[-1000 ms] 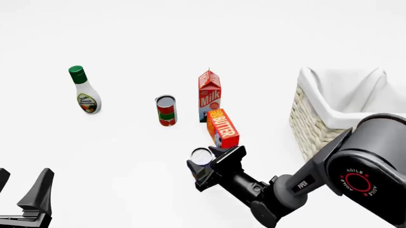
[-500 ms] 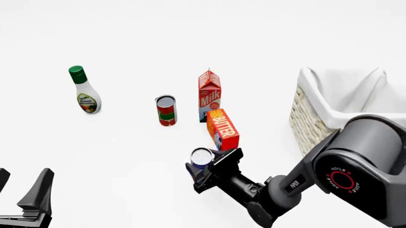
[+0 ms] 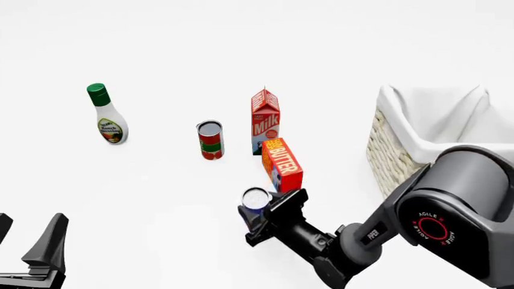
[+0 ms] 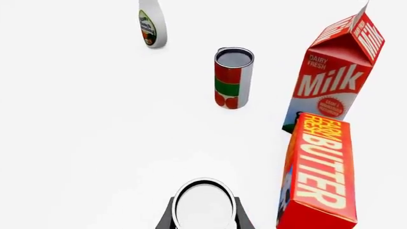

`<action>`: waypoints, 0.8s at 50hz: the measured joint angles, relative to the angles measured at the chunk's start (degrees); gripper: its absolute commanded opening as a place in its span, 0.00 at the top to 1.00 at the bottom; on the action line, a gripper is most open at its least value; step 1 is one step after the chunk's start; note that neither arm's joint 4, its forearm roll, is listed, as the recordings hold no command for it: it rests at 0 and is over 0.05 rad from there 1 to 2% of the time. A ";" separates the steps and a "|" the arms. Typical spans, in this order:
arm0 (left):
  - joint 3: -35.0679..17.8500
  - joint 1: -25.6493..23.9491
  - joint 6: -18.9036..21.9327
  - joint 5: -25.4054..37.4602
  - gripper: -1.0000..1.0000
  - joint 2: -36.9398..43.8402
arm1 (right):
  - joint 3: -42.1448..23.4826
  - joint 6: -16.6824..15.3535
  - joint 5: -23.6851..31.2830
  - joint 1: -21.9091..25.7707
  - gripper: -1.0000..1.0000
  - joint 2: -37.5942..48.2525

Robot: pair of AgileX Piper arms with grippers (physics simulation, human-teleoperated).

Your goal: Pick the alphabet soup and place it in the basket.

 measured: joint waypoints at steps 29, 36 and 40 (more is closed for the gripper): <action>0.00 0.00 0.00 0.00 0.00 0.00 | 7.95 -0.45 -0.37 1.49 1.00 -12.47; 0.00 0.00 0.00 0.00 0.00 0.00 | 11.27 -1.08 0.21 1.42 1.00 -18.76; 0.00 0.00 0.00 0.00 0.00 0.00 | 13.25 -1.59 1.03 1.24 1.00 -23.11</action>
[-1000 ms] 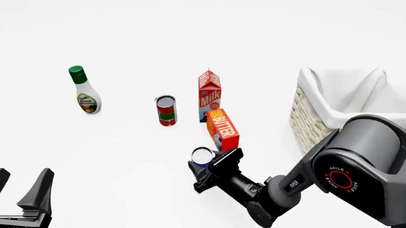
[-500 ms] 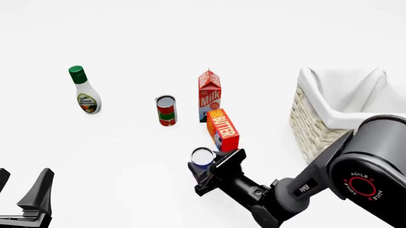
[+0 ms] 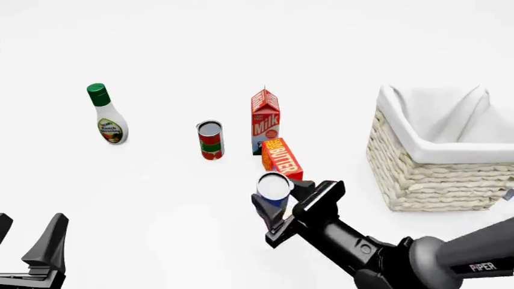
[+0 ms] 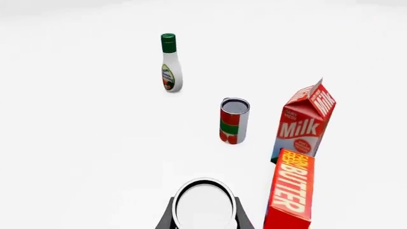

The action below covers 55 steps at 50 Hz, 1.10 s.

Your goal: Pick the alphabet soup and place it in the basket.

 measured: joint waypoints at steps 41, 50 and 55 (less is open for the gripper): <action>0.00 0.00 0.00 0.00 0.00 0.00 | 6.32 -4.33 22.50 -10.37 1.00 -44.67; 0.00 0.00 0.00 0.00 0.00 0.00 | 5.08 -5.23 27.38 -13.99 1.00 -49.97; 0.00 0.00 0.00 0.00 0.00 0.00 | 3.96 -5.66 29.83 -16.42 1.00 -52.02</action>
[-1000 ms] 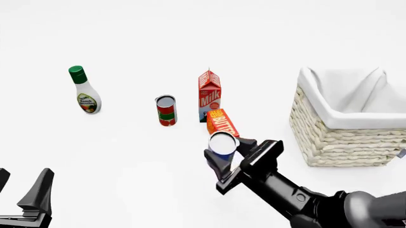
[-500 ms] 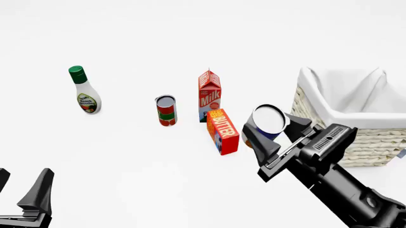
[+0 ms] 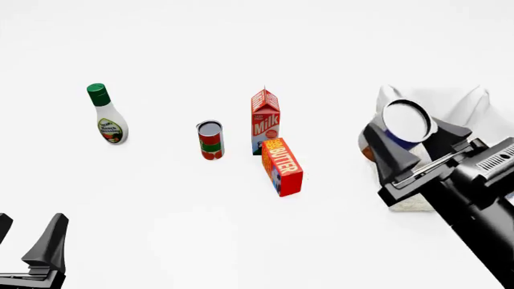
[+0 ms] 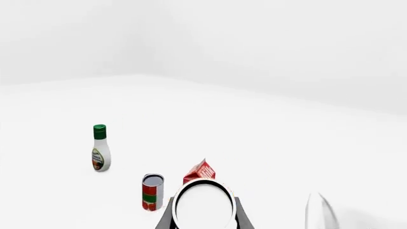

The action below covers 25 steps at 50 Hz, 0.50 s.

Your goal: Pick the alphabet soup and place it in the basket.

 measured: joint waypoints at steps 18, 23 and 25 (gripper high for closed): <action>0.00 0.00 0.00 0.00 0.00 0.00 | -3.38 -1.44 7.06 -8.73 1.00 -4.75; 0.00 0.00 0.00 0.00 0.00 0.00 | -4.29 -1.75 9.45 -11.23 1.00 -6.42; 0.00 0.00 0.00 0.00 0.00 0.00 | -4.68 -1.83 10.33 -12.23 1.00 -6.95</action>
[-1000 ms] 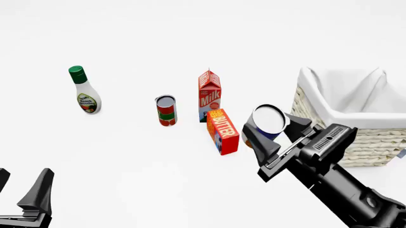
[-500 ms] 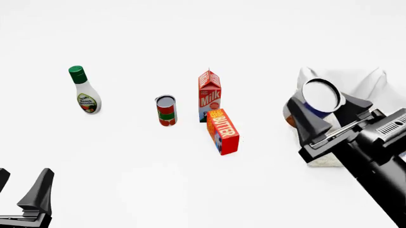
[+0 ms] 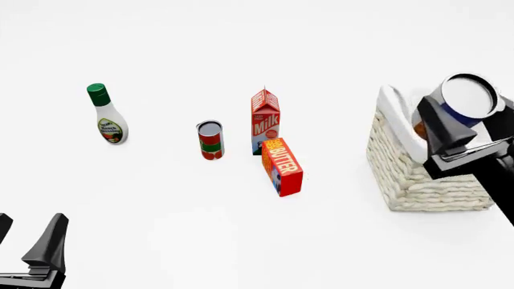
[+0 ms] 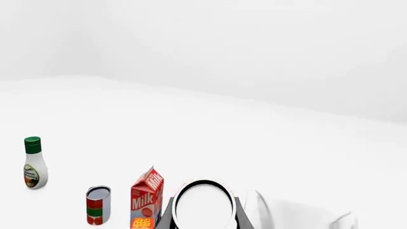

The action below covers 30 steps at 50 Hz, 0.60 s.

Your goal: Pick the alphabet soup and place it in the basket.

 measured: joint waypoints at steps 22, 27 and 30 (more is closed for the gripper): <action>0.00 0.00 0.00 0.00 0.00 0.00 | -3.38 -0.89 7.00 -10.52 1.00 -4.23; 0.00 0.00 0.00 0.00 0.00 0.00 | -3.88 -0.87 7.65 -12.67 1.00 -4.41; 0.00 0.00 0.00 0.00 0.00 0.00 | -4.10 -0.81 7.85 -13.90 1.00 -4.39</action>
